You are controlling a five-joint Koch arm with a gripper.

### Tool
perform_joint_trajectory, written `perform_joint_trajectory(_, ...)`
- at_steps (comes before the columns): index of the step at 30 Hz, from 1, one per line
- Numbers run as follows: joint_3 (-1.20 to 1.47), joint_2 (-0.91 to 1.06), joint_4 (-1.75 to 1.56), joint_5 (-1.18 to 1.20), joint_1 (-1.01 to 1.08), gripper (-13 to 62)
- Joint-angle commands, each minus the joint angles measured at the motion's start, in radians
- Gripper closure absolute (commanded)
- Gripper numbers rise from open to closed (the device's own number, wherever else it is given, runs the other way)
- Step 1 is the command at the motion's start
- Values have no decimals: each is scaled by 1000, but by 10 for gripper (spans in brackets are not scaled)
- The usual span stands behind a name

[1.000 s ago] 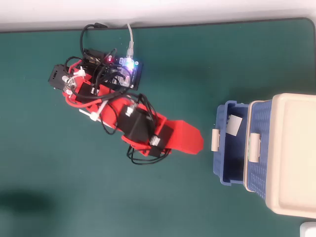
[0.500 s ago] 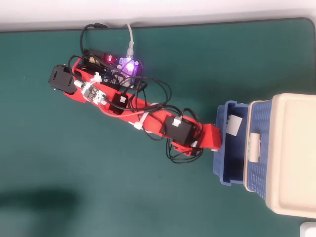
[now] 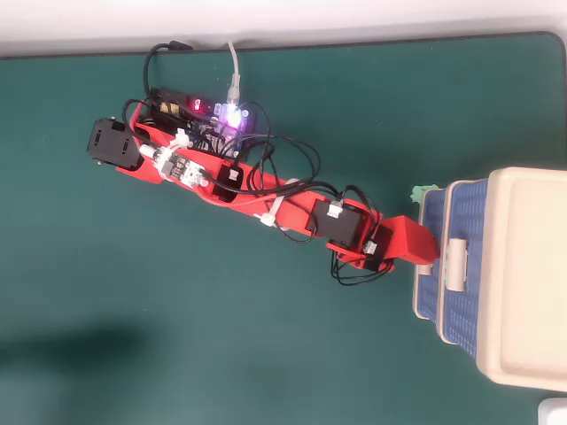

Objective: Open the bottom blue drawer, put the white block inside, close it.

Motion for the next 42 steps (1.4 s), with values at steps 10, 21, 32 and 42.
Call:
perform_joint_trajectory(10,98,810,761,-86,477,154)
perform_joint_trajectory(21,1312,1270,611,-1034,1319,155)
perform_joint_trajectory(32,2361,1658,365,-1083,1351,153)
perform_joint_trajectory(42,2341,1655,394,-1086,1348,151)
